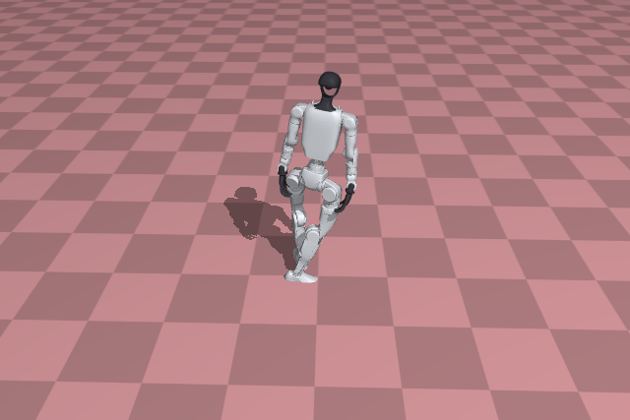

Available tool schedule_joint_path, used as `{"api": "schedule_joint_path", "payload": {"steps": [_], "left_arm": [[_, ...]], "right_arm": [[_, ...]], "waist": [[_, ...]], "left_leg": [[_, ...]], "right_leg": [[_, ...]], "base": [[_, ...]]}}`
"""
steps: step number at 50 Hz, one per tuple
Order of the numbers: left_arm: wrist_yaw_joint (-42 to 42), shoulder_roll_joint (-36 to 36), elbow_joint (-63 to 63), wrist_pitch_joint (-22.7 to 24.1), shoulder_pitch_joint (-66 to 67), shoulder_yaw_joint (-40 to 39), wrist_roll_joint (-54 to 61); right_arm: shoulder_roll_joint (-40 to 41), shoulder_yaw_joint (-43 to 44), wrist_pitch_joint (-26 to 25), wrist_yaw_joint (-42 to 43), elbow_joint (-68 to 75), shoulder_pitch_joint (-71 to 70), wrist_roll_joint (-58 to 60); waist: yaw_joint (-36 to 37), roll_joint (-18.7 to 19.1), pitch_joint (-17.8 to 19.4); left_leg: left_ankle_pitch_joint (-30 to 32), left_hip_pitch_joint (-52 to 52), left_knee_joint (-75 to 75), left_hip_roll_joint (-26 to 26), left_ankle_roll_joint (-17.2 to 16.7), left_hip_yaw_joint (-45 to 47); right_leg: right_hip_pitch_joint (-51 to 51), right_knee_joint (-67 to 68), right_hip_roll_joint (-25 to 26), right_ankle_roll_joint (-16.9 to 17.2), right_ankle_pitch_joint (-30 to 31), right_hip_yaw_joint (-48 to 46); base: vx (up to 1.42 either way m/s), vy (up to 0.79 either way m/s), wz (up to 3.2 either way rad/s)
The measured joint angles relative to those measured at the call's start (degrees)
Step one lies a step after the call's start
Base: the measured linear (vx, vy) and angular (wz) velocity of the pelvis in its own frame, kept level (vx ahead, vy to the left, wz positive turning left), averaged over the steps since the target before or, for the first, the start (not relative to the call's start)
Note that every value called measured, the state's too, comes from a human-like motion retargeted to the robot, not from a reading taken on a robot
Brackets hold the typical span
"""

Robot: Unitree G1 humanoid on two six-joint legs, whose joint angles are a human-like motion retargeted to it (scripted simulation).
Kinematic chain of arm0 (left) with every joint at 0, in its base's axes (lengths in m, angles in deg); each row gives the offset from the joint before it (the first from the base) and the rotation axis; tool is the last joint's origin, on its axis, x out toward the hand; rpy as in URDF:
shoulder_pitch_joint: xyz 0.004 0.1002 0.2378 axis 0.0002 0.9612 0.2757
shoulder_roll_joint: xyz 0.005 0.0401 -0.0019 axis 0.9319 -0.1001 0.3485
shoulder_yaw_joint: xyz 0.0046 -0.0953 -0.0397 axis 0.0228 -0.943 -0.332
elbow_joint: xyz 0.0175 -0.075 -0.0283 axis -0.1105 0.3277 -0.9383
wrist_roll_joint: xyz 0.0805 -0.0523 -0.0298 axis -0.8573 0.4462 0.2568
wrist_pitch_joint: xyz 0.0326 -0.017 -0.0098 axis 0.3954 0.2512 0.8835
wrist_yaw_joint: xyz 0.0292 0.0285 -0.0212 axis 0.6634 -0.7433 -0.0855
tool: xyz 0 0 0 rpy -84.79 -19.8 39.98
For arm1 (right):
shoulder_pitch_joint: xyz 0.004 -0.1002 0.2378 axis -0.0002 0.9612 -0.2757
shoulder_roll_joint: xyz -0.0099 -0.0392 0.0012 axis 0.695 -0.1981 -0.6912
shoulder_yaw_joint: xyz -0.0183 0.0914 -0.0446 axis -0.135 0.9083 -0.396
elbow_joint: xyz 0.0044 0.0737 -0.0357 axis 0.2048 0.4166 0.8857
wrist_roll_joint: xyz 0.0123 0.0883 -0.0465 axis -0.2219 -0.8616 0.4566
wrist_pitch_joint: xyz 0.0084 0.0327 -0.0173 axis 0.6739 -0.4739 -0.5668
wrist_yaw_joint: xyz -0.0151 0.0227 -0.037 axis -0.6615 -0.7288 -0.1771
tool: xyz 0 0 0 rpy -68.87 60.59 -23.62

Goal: In place motions

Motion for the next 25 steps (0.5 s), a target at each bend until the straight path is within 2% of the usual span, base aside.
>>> {"api": "schedule_joint_path", "payload": {"steps": [5,7,8,12,15,18,20,23,25], "left_arm": [[-1.9,0.1,7.1,-0.6,2.8,-6.5,5.0],[-2.0,0.2,10.2,-1.4,4.0,-8.7,7.3],[-2.1,0.0,10.2,-2.3,5.2,-9.7,8.4],[-2.8,-1.6,10.2,-4.1,9.4,-13.4,12.4],[-2.8,-2.6,10.2,-3.6,10.2,-14.6,13.9],[-1.3,-2.8,10.2,-3.5,8.8,-14.4,11.0],[0.0,-2.4,10.2,-3.0,7.1,-13.5,8.8],[1.6,-1.4,9.0,-2.3,3.9,-10.8,6.3],[2.4,-1.0,6.9,-2.2,2.4,-9.0,4.6]], "right_arm": [[0.8,-1.2,0.6,0.1,-2.0,-1.4,4.8],[0.7,-1.5,1.1,0.4,-2.7,-1.6,5.9],[0.6,-1.5,1.3,0.3,-3.0,-1.7,6.4],[0.5,-2.0,1.6,-0.6,-4.2,-2.2,7.4],[0.3,-3.6,2.6,-1.7,-5.6,-2.1,6.3],[-0.5,-4.8,3.0,-2.2,-6.4,-1.8,5.0],[-0.6,-5.1,3.3,-0.9,-5.6,-2.0,4.3],[-0.5,-5.1,2.8,1.9,-3.1,-3.0,3.8],[-0.6,-5.1,2.6,3.1,-1.6,-3.5,3.9]], "waist": [[0.0,-2.1,-3.8],[1.3,-1.7,-5.3],[1.9,-1.6,-5.9],[1.9,1.0,-7.7],[-0.5,5.7,-7.2],[-3.6,10.7,-6.2],[-4.8,10.9,-5.1],[-7.4,9.3,-2.7],[-9.0,8.9,-1.8]], "left_leg": [[2.7,3.2,1.6,-0.8,2.2,0.7],[2.3,4.8,-1.1,-1.8,-0.2,-0.3],[2.3,5.8,-2.8,-2.7,0.4,0.9],[2.4,6.6,-6.0,-2.6,-0.9,-3.7],[1.7,7.7,-6.0,0.9,-1.6,-7.2],[1.4,8.5,-6.3,4.5,-2.2,-10.8],[1.7,9.0,-6.9,4.4,-2.4,-11.6],[3.4,9.9,-8.9,2.1,-2.1,-13.7],[4.3,10.1,-9.9,1.6,-2.4,-14.2]], "right_leg": [[0.1,-0.8,-1.4,2.2,1.0,-6.2],[0.5,-0.7,-1.0,2.7,1.5,-7.2],[0.8,-0.4,-1.0,2.9,1.8,-7.4],[2.6,3.2,-1.1,2.2,4.8,-6.4],[3.4,11.6,-2.1,-1.5,9.8,-2.9],[-0.9,27.7,-5.9,-9.3,14.0,6.5],[-5.6,36.3,-8.7,-11.6,15.1,15.0],[-13.9,39.7,-6.2,-7.4,13.9,31.1],[-16.9,38.0,-4.1,-5.8,12.7,37.0]], "base": [[0.13,0.2,1.58],[0.24,0.23,0.55],[0.28,0.26,0.29],[0.29,0.25,0.2],[0.24,0.18,0.54],[0.17,0.1,0.91],[0.09,0.02,0.76],[0.01,-0.05,1.1],[0.04,-0.08,1.16]]}}
